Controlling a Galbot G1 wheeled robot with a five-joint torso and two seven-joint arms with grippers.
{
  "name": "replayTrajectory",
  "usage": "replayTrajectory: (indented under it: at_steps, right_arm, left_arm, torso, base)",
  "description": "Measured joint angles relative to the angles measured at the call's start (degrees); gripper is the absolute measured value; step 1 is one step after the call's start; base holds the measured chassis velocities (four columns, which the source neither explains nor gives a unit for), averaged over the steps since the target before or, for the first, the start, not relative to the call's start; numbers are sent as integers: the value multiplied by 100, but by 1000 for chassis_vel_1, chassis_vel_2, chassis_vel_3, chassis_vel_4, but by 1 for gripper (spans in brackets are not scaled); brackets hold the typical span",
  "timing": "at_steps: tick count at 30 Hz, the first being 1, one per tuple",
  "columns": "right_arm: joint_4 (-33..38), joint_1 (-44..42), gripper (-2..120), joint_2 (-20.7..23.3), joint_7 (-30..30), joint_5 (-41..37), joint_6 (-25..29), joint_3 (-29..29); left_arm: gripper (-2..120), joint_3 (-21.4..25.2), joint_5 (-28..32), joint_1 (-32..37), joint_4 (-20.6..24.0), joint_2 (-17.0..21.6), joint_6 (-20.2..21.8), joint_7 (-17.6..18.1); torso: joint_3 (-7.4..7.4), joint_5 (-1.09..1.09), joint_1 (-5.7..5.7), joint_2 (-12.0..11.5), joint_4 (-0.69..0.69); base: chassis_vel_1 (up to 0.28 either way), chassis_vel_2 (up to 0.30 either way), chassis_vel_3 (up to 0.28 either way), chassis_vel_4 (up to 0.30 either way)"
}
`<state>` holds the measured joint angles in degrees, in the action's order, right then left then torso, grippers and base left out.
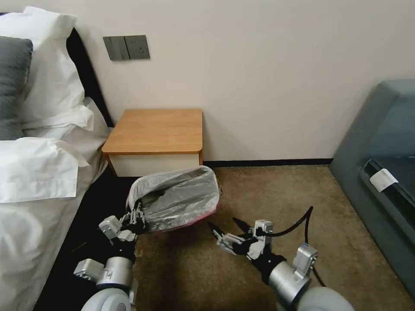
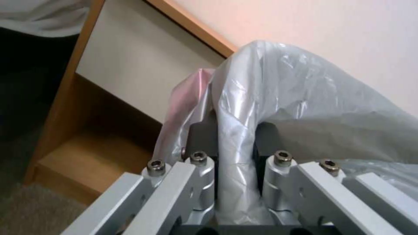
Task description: Pick up the garbage bag from the table and place it over the trash can.
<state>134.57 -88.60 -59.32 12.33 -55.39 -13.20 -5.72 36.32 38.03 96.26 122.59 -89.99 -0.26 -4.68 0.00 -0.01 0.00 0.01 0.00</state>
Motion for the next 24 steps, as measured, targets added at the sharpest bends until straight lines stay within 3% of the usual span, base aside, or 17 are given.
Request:
replayTrajectory:
  at_steps: [7,22,24]
  right_arm:
    - [-362,308,100,-260,130,-294,-32,164]
    - [-779,608,50,-369,39,-219,-26,232]
    - [-802,602,39,-373,19,-185,-23,231]
  left_arm:
    - [11,3,2,-1,-13,-2,3,1]
    - [11,-49,-64,39,-21,-45,7,0]
    - [11,-48,-66,40,-23,-45,8,0]
  torso:
    - [0,0,0,0,0]
    - [0,1,0,0,0]
    - [0,1,0,0,0]
  base:
    - [0,0,0,0]
    - [0,0,0,0]
    - [0,0,0,0]
